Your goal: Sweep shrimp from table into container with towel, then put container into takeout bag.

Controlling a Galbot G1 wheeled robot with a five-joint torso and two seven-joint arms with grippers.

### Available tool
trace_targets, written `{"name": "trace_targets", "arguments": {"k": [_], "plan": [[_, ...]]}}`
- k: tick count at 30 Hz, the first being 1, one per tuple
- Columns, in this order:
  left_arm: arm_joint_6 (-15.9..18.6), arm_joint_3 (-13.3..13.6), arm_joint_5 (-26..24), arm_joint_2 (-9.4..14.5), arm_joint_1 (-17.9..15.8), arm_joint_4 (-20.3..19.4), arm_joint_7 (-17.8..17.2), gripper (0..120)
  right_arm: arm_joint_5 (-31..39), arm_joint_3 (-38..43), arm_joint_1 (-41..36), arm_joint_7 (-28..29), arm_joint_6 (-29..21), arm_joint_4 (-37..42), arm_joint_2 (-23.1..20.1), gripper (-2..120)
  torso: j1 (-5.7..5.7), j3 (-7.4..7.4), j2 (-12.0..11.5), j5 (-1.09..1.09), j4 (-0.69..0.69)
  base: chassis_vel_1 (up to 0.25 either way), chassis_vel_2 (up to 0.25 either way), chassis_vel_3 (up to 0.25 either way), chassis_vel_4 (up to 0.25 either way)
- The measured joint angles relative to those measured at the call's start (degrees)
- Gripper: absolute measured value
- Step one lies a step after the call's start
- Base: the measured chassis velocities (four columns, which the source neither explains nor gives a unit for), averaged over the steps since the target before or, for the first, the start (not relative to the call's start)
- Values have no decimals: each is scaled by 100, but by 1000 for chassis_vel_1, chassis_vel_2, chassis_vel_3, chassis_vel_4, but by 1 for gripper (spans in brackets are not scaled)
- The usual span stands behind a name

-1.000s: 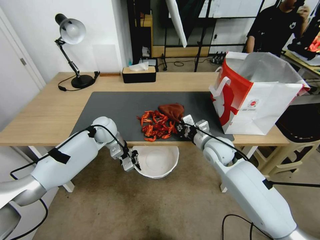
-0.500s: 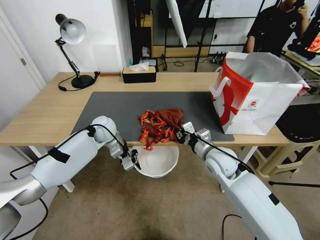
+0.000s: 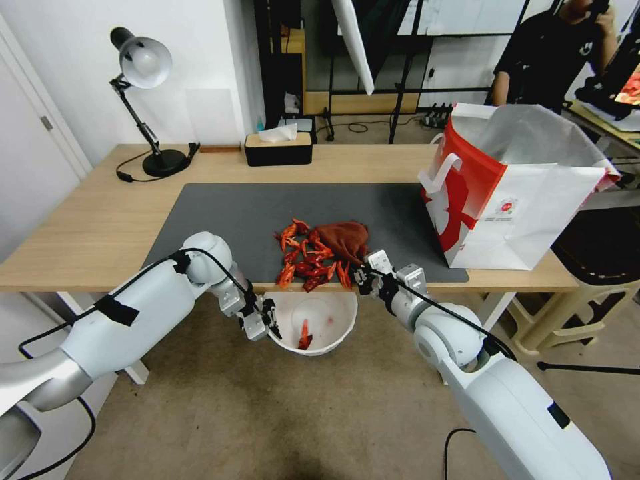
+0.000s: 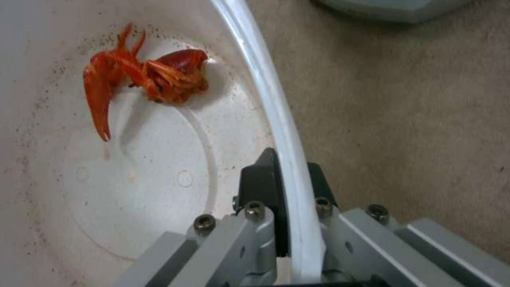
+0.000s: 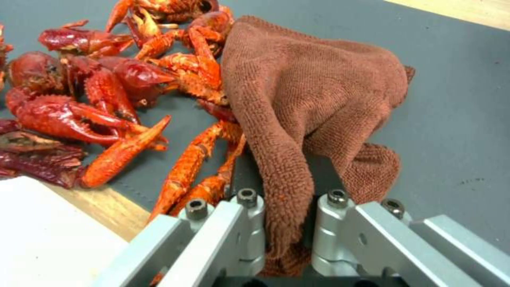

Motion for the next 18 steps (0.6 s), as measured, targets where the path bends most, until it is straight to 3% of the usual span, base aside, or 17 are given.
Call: {"name": "trace_targets", "arguments": {"k": [18], "plan": [[14, 85, -21, -13, -51, 14, 41, 0, -100, -4, -119, 28, -22, 174, 49, 4, 0, 0, 0, 0, 0, 0, 0, 0, 0]]}}
